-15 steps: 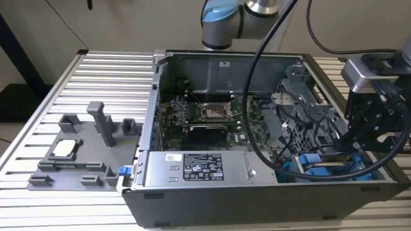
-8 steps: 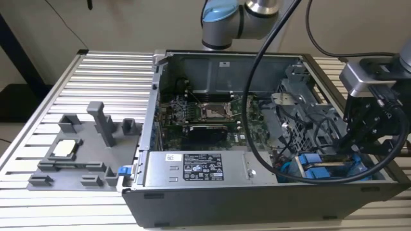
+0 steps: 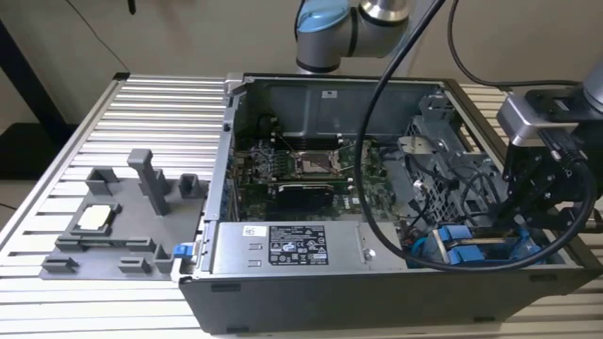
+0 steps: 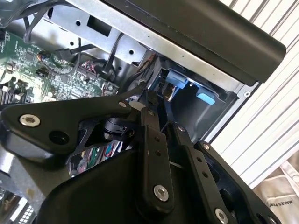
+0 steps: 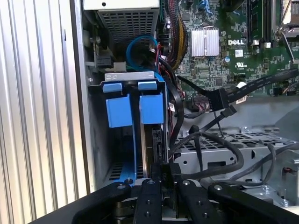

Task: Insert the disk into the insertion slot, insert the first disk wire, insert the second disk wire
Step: 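Insert the first disk wire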

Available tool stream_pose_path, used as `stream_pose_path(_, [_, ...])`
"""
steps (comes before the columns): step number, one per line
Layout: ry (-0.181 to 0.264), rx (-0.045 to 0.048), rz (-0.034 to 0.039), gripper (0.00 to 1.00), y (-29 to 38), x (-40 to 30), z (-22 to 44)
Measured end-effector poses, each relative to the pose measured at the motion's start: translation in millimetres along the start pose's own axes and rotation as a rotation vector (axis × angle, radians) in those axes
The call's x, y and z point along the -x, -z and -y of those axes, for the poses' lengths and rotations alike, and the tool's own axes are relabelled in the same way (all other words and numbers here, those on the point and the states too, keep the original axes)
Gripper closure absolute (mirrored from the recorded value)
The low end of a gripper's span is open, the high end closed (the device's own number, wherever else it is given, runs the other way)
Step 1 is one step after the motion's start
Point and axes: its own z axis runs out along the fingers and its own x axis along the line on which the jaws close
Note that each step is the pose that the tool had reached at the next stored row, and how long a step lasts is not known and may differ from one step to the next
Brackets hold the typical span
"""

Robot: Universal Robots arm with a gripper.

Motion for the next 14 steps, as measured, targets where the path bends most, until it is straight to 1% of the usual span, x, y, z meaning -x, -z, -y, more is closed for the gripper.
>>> stream_pose_path(14, [0.0,-0.0001,-0.0001,0.81,-5.1,-0.3,0.6])
